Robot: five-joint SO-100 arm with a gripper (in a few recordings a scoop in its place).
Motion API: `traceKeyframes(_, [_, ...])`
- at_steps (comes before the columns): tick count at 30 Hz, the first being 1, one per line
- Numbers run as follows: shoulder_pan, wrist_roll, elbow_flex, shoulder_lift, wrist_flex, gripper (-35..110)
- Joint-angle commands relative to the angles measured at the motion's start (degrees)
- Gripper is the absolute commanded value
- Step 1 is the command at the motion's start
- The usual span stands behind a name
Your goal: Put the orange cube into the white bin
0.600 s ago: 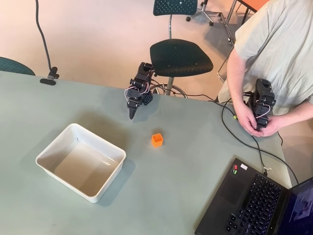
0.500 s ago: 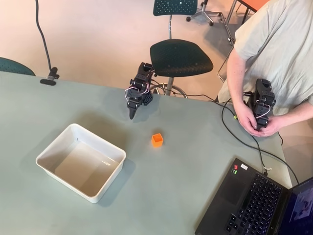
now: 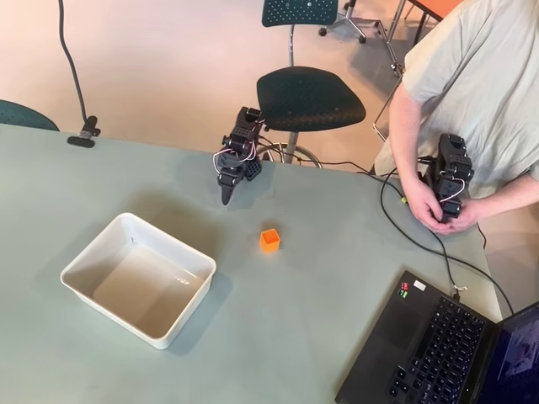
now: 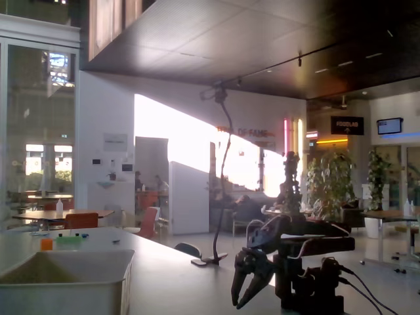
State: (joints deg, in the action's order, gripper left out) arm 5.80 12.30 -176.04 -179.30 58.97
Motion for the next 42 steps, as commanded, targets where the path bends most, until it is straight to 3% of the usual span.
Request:
traceKeyframes(1, [-0.26,0.0,0.26,-0.09,0.09,2])
traceKeyframes(9, [0.09,-0.35,3.87,-0.35,-1.23,2])
traceKeyframes(20, [-0.44,-0.53,28.04,0.79,-7.12,2])
traceKeyframes(26, [-10.11,-0.7,44.74,16.08,-5.71,2])
traceKeyframes(31, [-18.37,-3.69,63.98,40.87,3.78,2])
traceKeyframes(36, [-25.4,-5.01,83.85,63.54,20.04,2])
traceKeyframes(42, [-31.9,-5.1,96.94,83.14,34.98,2])
